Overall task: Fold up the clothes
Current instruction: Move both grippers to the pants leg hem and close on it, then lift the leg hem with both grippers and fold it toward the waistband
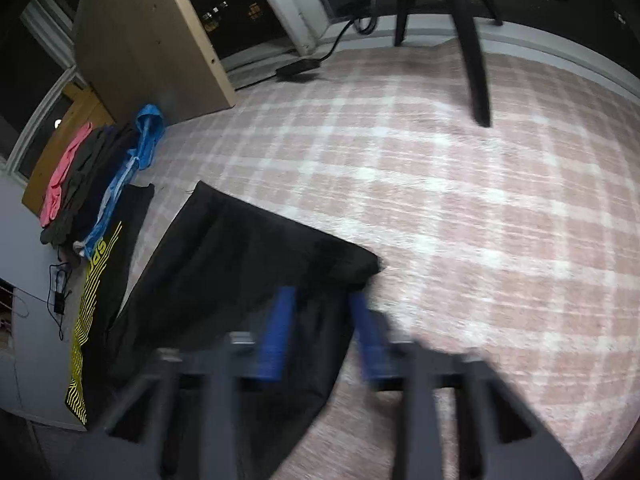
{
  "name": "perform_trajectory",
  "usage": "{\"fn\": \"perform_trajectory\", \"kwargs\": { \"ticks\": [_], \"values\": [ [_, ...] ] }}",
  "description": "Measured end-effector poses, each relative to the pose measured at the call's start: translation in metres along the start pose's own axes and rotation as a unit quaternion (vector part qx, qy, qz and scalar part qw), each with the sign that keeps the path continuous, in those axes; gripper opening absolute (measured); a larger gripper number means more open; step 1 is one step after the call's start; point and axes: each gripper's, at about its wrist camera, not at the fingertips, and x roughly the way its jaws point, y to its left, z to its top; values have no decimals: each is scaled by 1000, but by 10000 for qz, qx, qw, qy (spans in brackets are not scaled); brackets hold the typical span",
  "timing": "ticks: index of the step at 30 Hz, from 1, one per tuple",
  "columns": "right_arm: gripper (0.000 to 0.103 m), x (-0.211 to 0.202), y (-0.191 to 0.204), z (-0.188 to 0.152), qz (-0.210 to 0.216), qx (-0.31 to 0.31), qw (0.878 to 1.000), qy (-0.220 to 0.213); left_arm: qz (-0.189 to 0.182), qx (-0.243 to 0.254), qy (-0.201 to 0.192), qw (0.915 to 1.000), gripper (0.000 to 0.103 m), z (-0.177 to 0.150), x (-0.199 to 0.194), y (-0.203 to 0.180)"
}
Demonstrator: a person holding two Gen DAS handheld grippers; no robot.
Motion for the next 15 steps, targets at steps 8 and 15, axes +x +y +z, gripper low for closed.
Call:
{"fn": "perform_trajectory", "kwargs": {
  "ticks": [8,15],
  "values": [
    [2,-46,2,13,287,380,9977,-480,-954,-797,-644,9902,5,19,-55,20],
    [2,-130,32,37,20,173,9927,-1194,-1923,-964,-1165,9696,5,35,-88,16]
  ]
}}
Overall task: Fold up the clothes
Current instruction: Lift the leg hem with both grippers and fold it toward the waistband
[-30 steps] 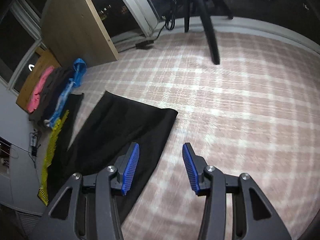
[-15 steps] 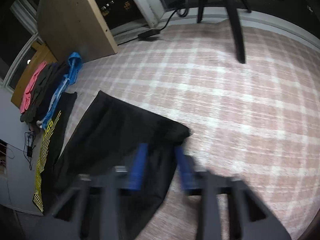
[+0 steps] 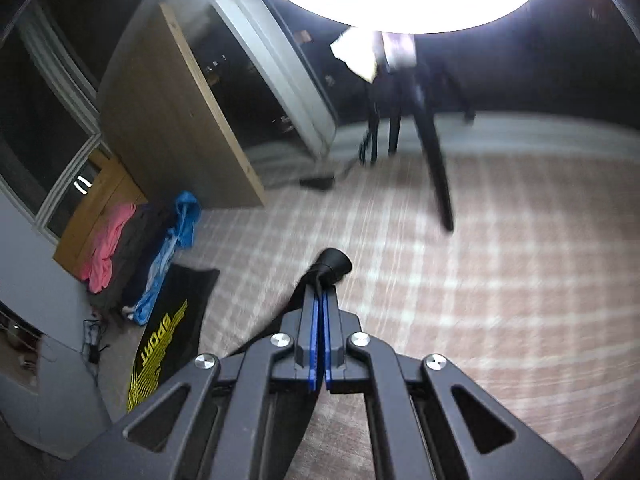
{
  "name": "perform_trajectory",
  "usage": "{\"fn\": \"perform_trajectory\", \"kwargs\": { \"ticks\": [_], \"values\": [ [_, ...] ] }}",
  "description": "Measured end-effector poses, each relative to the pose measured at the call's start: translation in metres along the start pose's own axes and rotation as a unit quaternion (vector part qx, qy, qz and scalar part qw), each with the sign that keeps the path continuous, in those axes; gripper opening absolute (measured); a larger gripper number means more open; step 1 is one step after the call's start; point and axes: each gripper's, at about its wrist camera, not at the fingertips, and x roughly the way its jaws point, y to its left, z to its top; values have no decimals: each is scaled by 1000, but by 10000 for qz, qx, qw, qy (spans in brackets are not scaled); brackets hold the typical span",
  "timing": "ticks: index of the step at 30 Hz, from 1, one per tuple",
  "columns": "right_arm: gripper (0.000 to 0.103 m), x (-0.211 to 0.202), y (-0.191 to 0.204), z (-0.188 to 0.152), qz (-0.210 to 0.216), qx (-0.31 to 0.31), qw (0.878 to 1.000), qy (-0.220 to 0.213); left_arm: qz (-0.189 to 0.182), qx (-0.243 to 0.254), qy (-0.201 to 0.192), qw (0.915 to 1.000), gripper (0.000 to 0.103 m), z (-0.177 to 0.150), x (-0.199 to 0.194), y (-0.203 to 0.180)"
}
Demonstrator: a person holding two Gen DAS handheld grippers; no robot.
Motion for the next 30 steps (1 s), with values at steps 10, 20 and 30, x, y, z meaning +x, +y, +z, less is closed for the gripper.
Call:
{"fn": "perform_trajectory", "kwargs": {
  "ticks": [10,20,30],
  "values": [
    [2,61,149,28,4,-1103,9938,151,289,-1276,-1107,9852,6,-21,-65,97],
    [2,230,326,-5,-462,-2277,9674,1006,693,-2960,-1753,9364,6,-90,-101,225],
    [5,316,362,-56,-683,-2554,9476,1793,1082,-3226,-1317,9311,9,-106,-96,278]
  ]
}}
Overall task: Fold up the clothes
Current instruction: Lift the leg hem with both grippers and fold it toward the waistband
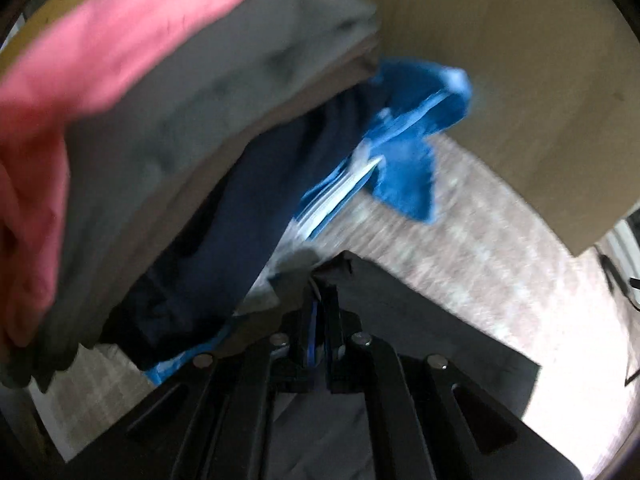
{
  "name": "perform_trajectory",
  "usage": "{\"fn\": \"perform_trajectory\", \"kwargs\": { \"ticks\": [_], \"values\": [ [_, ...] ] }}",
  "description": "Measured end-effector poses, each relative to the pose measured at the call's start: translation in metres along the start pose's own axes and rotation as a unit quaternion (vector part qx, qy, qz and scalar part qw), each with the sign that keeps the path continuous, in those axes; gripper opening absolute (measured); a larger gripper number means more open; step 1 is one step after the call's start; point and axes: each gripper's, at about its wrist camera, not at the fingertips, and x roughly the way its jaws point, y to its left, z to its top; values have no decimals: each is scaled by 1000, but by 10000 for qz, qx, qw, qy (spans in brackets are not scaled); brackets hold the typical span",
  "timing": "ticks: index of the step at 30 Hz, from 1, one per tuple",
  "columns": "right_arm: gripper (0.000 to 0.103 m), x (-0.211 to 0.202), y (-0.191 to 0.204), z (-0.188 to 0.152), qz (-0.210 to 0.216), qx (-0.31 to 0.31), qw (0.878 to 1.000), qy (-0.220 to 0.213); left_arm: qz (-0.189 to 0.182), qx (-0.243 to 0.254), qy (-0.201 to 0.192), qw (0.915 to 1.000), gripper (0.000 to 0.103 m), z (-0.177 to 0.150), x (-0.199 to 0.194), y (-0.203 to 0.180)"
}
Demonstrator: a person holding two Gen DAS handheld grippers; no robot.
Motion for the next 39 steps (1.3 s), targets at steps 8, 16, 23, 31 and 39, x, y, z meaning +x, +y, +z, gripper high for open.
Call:
{"fn": "perform_trajectory", "kwargs": {
  "ticks": [8,16,23,31,39],
  "values": [
    [34,-110,-53,-103,1097,482,9915,-504,608,702,-6,9957,49,16,-17,-23],
    [38,-144,-52,-316,2056,1170,9711,317,530,1362,929,9849,53,53,24,-29],
    [39,-137,8,-407,2285,1831,9551,441,238,2063,1756,9623,53,72,47,-40],
    [33,-141,42,-412,1792,1926,9648,-21,3,2734,2228,9358,48,69,55,-47],
    [5,-153,18,-402,2314,2576,9381,-36,-602,1899,2669,9429,4,96,45,-29]
  ]
}}
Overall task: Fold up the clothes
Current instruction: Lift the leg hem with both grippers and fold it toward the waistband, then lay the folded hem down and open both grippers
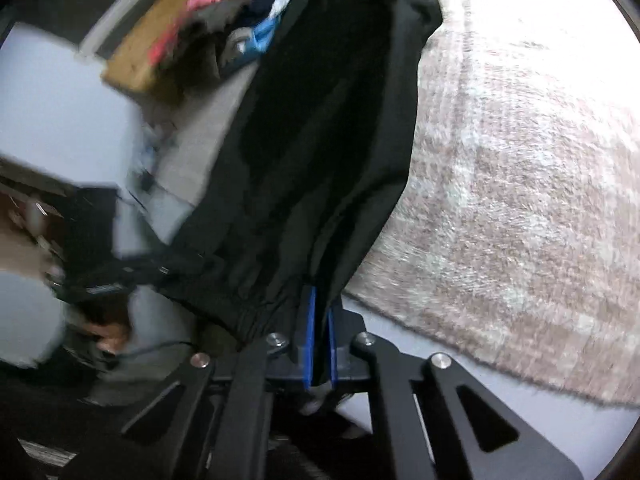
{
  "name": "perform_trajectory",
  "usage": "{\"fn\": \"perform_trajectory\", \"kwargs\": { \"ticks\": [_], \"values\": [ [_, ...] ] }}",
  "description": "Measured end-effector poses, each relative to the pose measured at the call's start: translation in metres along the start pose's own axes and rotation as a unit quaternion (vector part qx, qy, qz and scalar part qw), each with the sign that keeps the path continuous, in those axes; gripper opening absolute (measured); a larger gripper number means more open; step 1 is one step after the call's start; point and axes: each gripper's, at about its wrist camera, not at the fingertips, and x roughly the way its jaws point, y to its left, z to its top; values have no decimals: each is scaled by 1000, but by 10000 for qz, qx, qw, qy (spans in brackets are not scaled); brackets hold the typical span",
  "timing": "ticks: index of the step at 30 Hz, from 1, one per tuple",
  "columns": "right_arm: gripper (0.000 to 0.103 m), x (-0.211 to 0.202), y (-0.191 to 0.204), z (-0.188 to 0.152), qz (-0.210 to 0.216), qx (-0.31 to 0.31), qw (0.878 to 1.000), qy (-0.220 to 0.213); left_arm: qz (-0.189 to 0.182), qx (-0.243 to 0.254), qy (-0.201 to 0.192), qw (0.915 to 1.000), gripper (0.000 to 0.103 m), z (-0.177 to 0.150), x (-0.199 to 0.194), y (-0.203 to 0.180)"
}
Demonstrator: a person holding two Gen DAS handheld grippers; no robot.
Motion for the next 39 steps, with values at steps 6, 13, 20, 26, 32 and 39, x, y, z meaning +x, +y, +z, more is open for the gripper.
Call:
{"fn": "perform_trajectory", "kwargs": {
  "ticks": [6,13,20,26,32,39],
  "values": [
    [5,-30,16,18,245,95,9994,-223,-379,-124,-119,9991,4,22,-32,-6],
    [5,-4,0,2,185,526,9984,-3,-219,-219,165,9994,5,3,-13,-2],
    [5,-12,-28,-3,19,958,9954,-87,-243,-547,259,9979,21,-14,-2,12],
    [9,-15,-17,7,-755,353,9955,458,178,-97,-29,9998,31,-12,-16,3],
    [40,-84,-8,84,-739,-67,9959,-508,505,141,-478,9975,31,39,-45,-1],
    [47,-63,-42,219,-585,-410,9943,-795,1251,400,-817,9880,37,145,-29,-10]
  ]
}}
